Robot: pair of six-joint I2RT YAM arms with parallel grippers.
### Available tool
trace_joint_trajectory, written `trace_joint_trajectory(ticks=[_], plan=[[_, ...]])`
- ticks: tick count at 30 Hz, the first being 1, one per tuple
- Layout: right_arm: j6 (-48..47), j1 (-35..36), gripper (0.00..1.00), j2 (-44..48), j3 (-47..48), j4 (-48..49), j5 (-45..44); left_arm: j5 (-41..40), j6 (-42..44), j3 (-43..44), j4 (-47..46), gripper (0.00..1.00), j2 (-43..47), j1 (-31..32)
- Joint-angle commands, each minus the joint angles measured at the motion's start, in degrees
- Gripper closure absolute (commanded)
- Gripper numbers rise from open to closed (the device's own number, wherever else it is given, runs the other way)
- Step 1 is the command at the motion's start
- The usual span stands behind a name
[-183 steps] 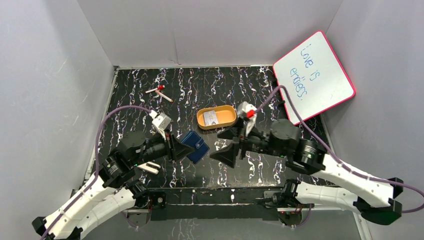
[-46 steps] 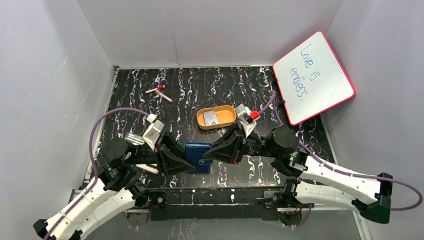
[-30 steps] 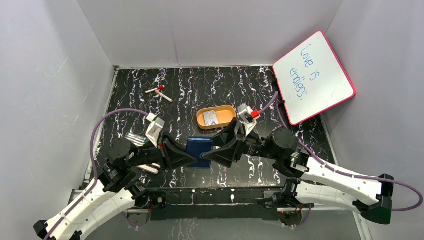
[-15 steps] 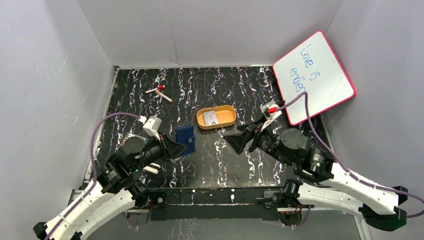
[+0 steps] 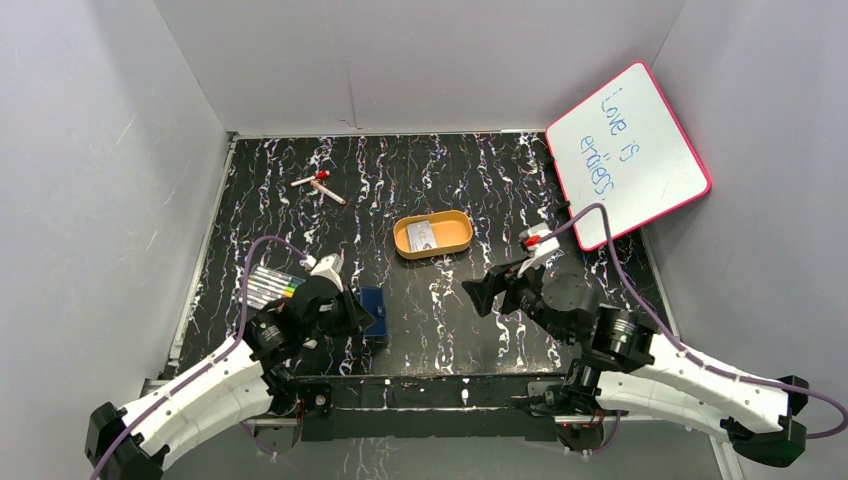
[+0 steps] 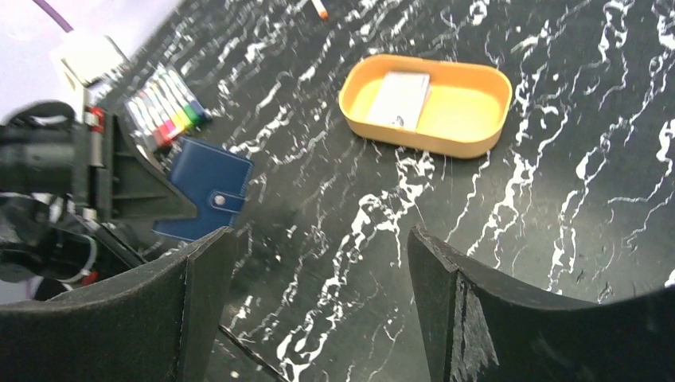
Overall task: Put the credit cards into the card holder
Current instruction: Place the card holder at the center of the board.
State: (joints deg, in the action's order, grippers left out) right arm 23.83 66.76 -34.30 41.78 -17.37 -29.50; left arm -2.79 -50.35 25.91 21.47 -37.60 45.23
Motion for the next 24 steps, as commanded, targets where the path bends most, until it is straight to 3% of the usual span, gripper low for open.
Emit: trace_joint_trajectory(ticks=[1,12,21,24], plan=[[-0.09,-0.08,0.14,0.99,-4.51,8.84,-1.30,0.02,-0.81,-0.05,-4.87,1.00,-0.06,0.20],[7.31,-0.07,0.16,-5.17,-2.06,-1.21,-7.08,0.92,-2.03,0.09,-9.81,1.00,-8.12,0.21],[8.42,-0.06,0.17,-4.26,-4.29,1.31,-4.97,12.90,-6.31,-0.79,-35.22,1.00,-21.87,0.27],[8.65,-0.10,0.17,-4.53,-4.09,1.11,-4.16,14.50,-6.61,0.84,-38.82,1.00,-27.28,0.38]])
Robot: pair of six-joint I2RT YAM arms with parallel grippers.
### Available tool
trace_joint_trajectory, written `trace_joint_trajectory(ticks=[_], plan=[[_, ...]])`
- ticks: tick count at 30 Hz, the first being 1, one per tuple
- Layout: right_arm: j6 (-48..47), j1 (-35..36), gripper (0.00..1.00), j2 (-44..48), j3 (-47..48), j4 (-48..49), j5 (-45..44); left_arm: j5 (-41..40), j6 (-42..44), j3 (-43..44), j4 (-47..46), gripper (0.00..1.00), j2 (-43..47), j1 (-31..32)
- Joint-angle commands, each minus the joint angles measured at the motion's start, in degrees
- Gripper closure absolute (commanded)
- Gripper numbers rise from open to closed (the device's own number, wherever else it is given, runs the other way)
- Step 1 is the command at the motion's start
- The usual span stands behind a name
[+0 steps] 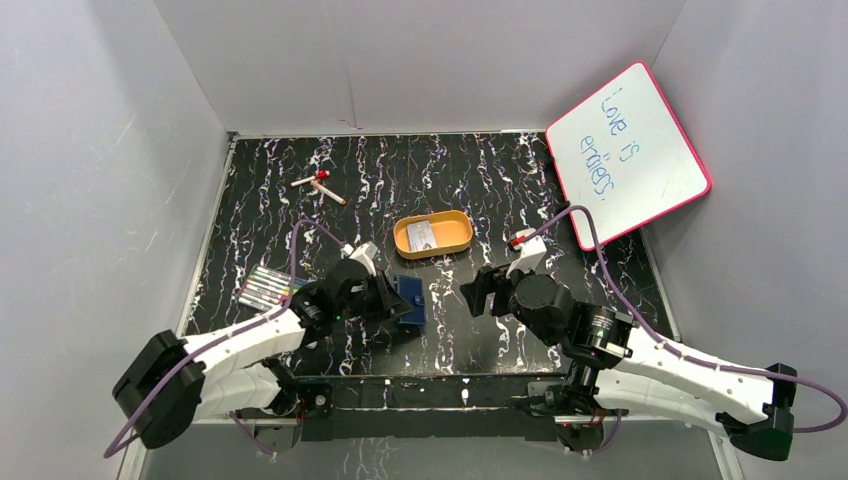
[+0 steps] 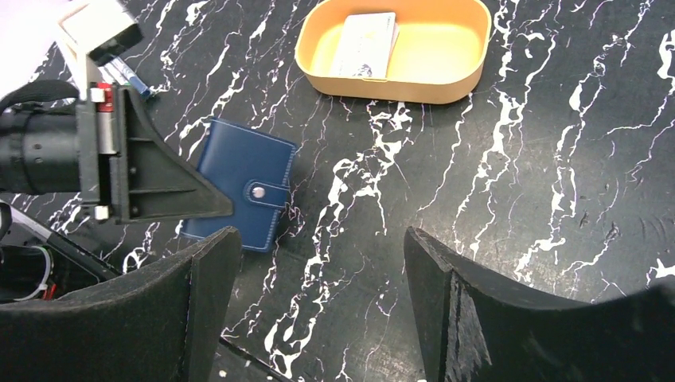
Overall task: Put the credit cards into the card holder
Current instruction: Place the card holder at the center of the board.
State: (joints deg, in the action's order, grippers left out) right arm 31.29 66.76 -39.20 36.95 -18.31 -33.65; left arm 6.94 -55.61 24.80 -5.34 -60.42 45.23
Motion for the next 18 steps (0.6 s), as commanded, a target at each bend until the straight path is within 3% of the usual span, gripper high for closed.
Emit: trace_joint_trajectory(ticks=[1,9,16,18], plan=[[1.22,-0.06,0.17,0.28,0.90,1.99,0.25,5.17,-1.32,2.61,-12.43,1.00,-6.46,0.38],[2.28,-0.06,0.17,-1.53,1.53,3.09,2.78,3.07,-5.59,6.52,-11.31,1.00,-20.20,0.47],[2.74,-0.11,0.17,-2.77,2.26,2.14,3.94,0.66,-5.59,7.35,-8.19,1.00,-21.96,0.47],[3.05,-0.10,0.18,-2.52,1.90,2.07,3.87,-0.64,-5.40,6.78,-6.49,0.95,-21.32,0.45]])
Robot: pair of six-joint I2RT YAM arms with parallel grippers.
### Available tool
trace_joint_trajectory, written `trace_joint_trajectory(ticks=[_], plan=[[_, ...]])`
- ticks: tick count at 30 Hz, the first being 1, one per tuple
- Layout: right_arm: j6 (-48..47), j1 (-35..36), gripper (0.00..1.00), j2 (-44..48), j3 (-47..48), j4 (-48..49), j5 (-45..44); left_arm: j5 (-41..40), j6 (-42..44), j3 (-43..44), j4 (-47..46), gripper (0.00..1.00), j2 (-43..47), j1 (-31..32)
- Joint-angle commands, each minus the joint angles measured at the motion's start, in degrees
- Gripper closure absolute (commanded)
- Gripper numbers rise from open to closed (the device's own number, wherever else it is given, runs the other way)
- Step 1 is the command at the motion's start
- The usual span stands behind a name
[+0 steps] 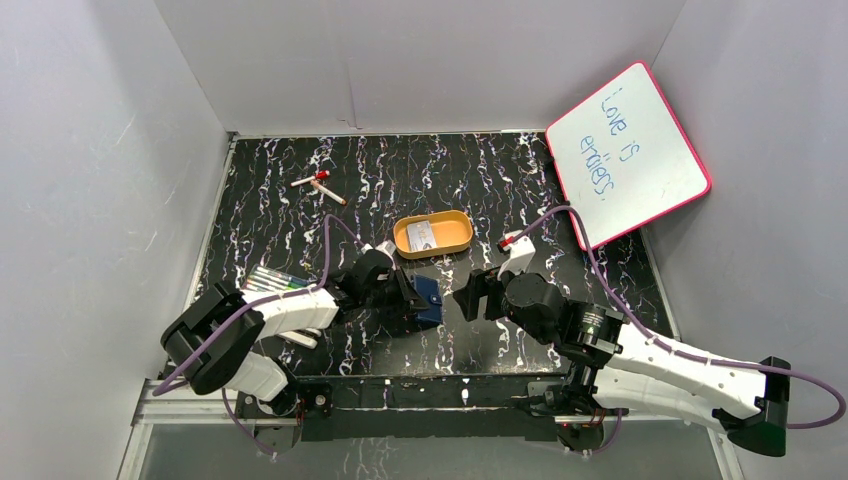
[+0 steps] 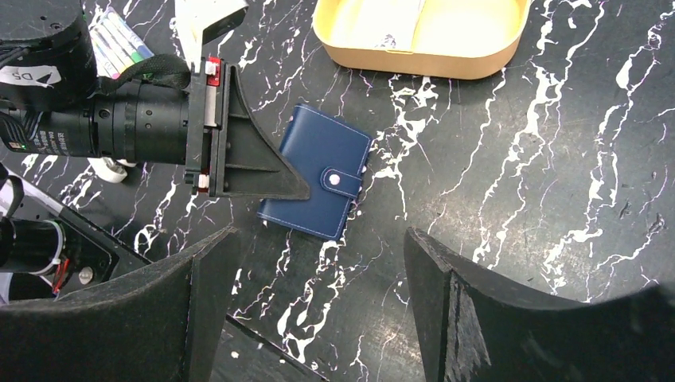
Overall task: Put the credit cards into the card holder
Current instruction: Place the card holder at the center of the board.
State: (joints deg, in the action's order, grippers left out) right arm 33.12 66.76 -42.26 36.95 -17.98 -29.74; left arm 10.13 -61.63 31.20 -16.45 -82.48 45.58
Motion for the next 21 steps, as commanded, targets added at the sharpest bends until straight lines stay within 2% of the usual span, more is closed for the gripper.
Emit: trace_joint_trajectory(ticks=[1,8,16,21], plan=[[1.34,-0.08,0.18,0.66,1.51,2.09,-0.06,-4.38,0.62,0.23,5.22,0.93,0.86,0.12],[0.74,-0.07,0.18,-0.88,1.69,3.93,0.62,-6.25,1.48,1.03,8.92,0.78,-0.65,0.11],[0.36,-0.09,0.17,-2.18,2.73,3.96,1.08,-8.53,2.34,2.16,13.13,0.74,-0.98,0.10],[0.87,-0.13,0.18,-1.57,1.96,3.83,1.00,-9.32,2.35,1.82,14.66,0.68,-0.13,0.11]])
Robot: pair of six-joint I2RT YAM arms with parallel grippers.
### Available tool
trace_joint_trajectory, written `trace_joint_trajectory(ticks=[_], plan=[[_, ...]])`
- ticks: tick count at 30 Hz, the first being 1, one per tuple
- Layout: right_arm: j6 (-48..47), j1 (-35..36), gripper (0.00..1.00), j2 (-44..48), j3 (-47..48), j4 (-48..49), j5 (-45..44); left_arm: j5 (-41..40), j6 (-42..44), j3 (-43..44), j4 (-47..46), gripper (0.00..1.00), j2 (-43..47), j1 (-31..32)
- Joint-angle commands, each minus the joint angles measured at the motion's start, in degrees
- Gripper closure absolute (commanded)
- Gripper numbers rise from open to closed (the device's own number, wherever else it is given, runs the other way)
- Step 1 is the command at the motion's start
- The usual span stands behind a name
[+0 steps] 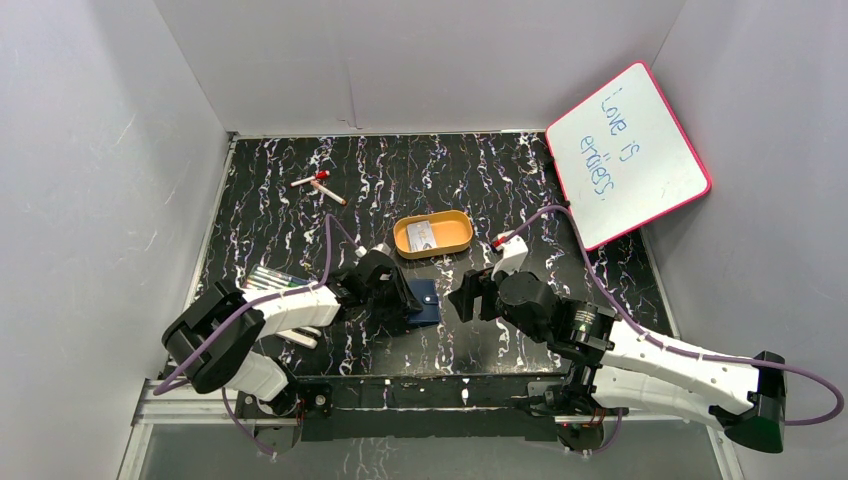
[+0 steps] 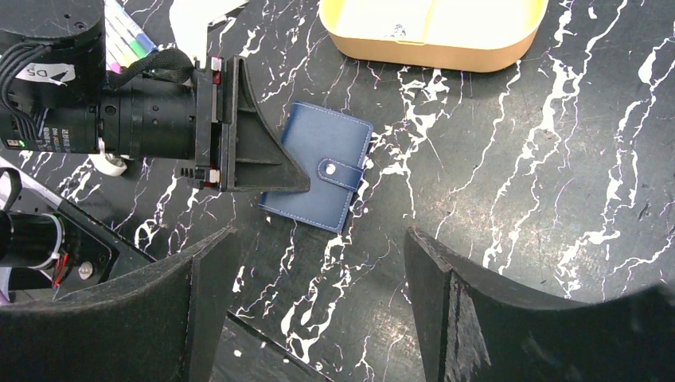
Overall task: Put the credit cards into the card holder
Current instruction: Place the card holder at the center of the board.
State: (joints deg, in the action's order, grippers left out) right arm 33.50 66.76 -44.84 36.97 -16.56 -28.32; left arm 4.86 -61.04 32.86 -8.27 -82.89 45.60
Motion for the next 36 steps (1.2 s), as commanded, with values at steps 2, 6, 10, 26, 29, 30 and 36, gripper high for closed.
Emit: trace_joint_trajectory(ticks=[2,6,10,26,29,30,36], plan=[[0.65,-0.11,0.18,1.14,1.71,2.41,-0.42,-4.07,2.03,0.12,6.98,0.65,0.59,0.08],[0.63,-0.12,0.18,1.29,1.53,1.94,-0.60,-6.36,2.08,-0.12,7.52,0.61,1.27,0.10],[0.61,-0.12,0.18,1.40,1.61,1.89,-0.60,-7.69,2.46,0.09,7.93,0.59,1.96,0.07],[-0.16,-0.12,0.18,2.14,2.34,-0.32,-0.88,-14.62,8.10,-0.98,18.61,0.45,24.02,0.19],[-0.61,-0.13,0.18,2.23,1.87,0.50,-0.97,-7.25,13.89,-1.06,12.69,0.44,26.46,0.48],[-0.66,-0.07,0.18,2.10,1.73,0.96,-0.91,-5.30,15.39,-0.21,11.96,0.44,24.99,0.67],[-0.08,-0.10,0.18,0.28,2.40,1.16,0.27,-2.38,19.71,4.37,11.04,0.47,13.08,5.45]])
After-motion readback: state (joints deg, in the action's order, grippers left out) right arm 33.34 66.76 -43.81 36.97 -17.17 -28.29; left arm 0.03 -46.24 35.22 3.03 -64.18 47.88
